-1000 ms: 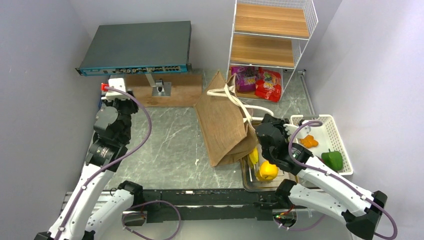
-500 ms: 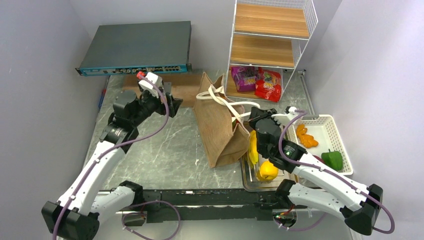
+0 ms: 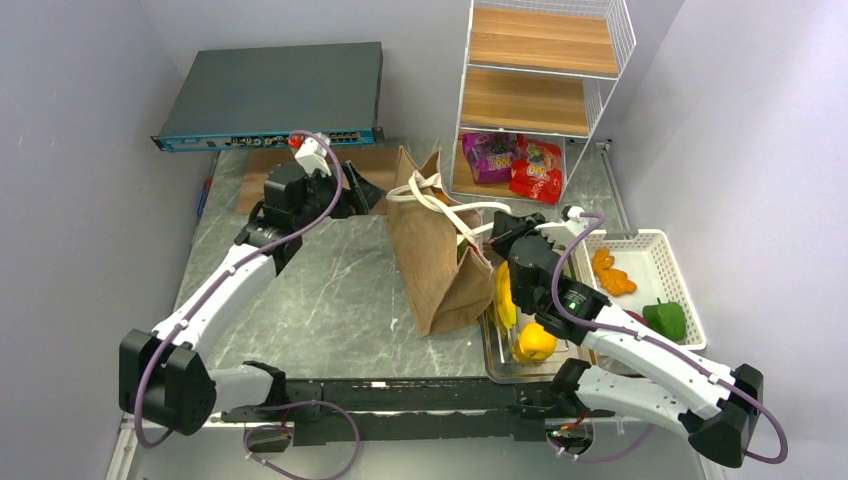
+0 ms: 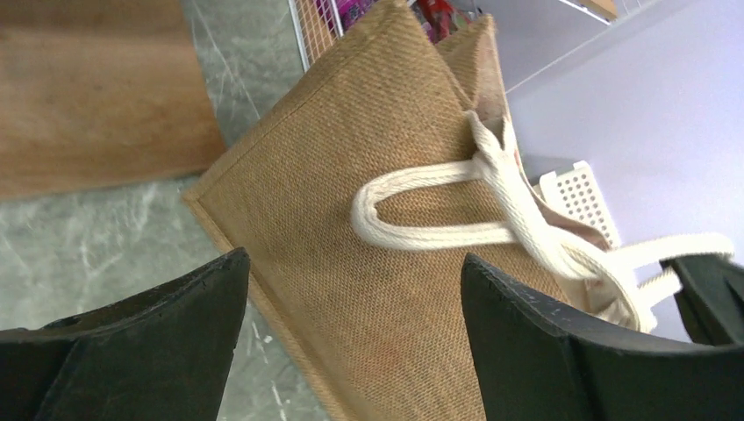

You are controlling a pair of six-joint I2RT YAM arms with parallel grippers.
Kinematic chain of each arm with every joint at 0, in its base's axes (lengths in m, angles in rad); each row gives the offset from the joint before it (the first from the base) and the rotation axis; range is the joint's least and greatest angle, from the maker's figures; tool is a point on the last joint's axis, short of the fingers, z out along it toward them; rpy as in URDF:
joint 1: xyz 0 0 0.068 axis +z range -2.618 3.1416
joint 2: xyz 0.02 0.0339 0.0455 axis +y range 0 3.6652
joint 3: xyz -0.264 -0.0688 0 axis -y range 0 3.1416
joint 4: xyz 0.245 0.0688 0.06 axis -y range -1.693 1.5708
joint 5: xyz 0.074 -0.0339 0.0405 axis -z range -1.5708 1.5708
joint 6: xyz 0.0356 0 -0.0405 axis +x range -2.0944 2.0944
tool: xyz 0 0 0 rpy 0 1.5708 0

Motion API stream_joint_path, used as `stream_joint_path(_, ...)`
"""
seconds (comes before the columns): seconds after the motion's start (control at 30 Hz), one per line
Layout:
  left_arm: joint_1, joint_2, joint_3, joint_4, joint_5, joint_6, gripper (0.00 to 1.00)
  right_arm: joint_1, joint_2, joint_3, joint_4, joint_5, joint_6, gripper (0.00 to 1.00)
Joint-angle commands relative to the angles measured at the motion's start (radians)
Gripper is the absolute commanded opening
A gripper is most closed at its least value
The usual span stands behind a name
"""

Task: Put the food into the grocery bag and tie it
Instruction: Tie the grocery bag at the center of the board.

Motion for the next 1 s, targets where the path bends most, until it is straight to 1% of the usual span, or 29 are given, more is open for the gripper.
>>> stream_joint_path(0.0, 0.003, 0.045, 0.061, 0.046, -0.067, -0.221, 0.89, 0.003, -0.017, 0.004, 0.07, -0.005, -0.039, 0.0)
stream_joint_path(0.17, 0.005, 0.087, 0.028, 0.147, -0.048, -0.338, 0.81, 0.003, -0.024, -0.002, 0.07, -0.011, -0.04, 0.0)
stream_joint_path(0.33, 0.004, 0.133, 0.008, 0.198, 0.007, -0.432, 0.78, 0.003, -0.018, -0.01, 0.07, -0.023, -0.041, 0.0)
stream_joint_path(0.37, 0.004, 0.143, 0.005, 0.205, 0.02, -0.445, 0.77, 0.003, -0.016, -0.01, 0.098, -0.025, -0.042, 0.0)
stream_joint_path(0.53, 0.0, 0.174, 0.013, 0.192, 0.046, -0.469, 0.74, 0.003, -0.011, -0.009, 0.113, -0.031, -0.05, 0.0)
stream_joint_path(0.7, -0.012, 0.205, 0.012, 0.221, 0.078, -0.496, 0.7, 0.003, -0.009, -0.018, 0.128, -0.031, -0.059, 0.0)
stream_joint_path(0.8, -0.019, 0.22, 0.004, 0.245, 0.095, -0.514, 0.64, 0.003, -0.005, -0.018, 0.13, -0.032, -0.058, 0.0)
stream_joint_path(0.97, -0.046, 0.215, 0.003, 0.218, 0.065, -0.506, 0.63, 0.003, 0.0, -0.018, 0.136, -0.032, -0.063, 0.0)
